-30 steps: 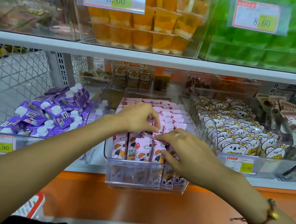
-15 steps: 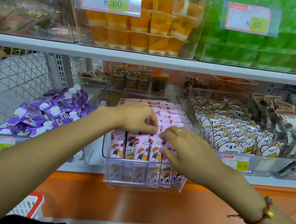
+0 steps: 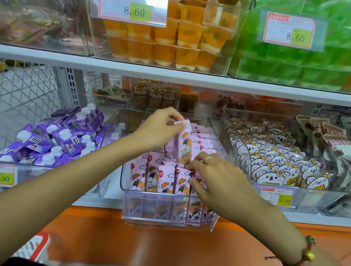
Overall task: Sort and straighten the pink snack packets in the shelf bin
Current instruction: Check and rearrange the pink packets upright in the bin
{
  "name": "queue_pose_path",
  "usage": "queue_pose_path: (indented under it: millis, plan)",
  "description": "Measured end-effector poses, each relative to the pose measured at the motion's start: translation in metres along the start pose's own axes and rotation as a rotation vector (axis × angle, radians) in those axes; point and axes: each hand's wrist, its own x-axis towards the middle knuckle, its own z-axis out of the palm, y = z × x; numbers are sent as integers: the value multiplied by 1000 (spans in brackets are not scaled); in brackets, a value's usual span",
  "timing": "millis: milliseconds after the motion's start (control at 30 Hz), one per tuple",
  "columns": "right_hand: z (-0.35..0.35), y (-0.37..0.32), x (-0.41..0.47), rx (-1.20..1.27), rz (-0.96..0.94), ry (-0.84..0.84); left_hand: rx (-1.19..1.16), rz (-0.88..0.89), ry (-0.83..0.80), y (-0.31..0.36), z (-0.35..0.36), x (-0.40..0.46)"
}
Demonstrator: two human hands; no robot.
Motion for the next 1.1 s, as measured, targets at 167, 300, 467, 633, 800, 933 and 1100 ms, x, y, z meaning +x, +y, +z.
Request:
queue_pose_path:
  millis: [167, 300, 467, 633, 800, 933, 1100]
  plan:
    - [-1, 2, 3, 8, 13, 19, -263, 74, 373, 11, -10, -35]
    - [-12, 0, 9, 242, 107, 169, -364, 81, 475, 9, -16, -62]
    - [-28, -18, 16, 1052, 214, 154, -406, 79, 361, 13, -12, -73]
    - [-24, -26, 20, 1178, 256, 170, -513, 82, 278, 11, -7, -74]
    - [-19, -21, 23, 1563, 521, 107, -312, 105, 184, -2, -2, -74]
    - [-17, -24, 23, 1653, 559, 120, -197, 124, 136, -8, 7, -78]
    - [-15, -28, 22, 1641, 541, 145, -70, 192, 223, -9, 11, -78]
